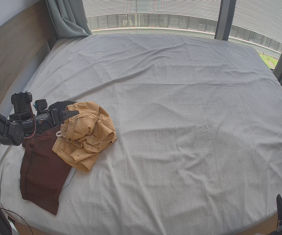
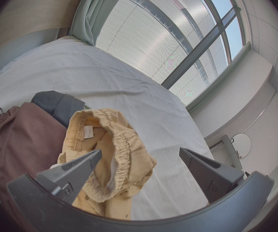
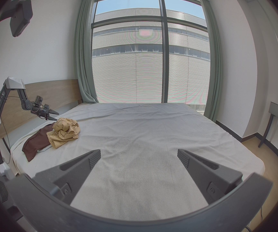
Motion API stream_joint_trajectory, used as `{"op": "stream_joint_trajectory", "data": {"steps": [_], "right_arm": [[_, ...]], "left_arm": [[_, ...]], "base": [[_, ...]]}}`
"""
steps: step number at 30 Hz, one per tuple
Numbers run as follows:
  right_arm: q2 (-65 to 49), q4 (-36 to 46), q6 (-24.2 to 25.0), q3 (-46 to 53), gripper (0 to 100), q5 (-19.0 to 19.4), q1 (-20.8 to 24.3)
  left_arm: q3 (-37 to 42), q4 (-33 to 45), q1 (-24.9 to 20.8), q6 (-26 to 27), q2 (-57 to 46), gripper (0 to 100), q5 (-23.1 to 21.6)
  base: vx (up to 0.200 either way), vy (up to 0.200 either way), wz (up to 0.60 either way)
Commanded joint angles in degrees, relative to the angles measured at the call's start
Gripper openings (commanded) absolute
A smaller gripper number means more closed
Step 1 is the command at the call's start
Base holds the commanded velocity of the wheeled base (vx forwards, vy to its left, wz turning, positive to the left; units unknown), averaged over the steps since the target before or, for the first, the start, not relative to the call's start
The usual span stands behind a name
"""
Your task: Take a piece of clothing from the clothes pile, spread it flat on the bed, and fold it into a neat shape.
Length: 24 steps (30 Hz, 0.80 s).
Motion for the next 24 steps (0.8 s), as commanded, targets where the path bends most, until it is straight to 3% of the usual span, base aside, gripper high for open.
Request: {"op": "stream_joint_trajectory", "data": {"steps": [1, 7, 24], "right_arm": [[-0.49, -0.01, 0.08, 0.84, 100, 0.04, 0.03], [-0.49, -0.01, 0.08, 0.84, 100, 0.04, 0.03], [-0.49, -0.01, 0.08, 0.92, 100, 0.04, 0.03]], "left_arm": [[-2.40, -0.20, -1.67, -2.03, 2.24, 100, 0.32], [-3.27, -0.46, -3.61, -4.40, 3.03, 100, 0.59], [-5.65, -1.34, -6.42, -4.84, 5.84, 100, 3.58]], "base": [[0.000, 0.000, 0.00], [0.000, 0.000, 0.00], [0.000, 0.000, 0.00]]}}
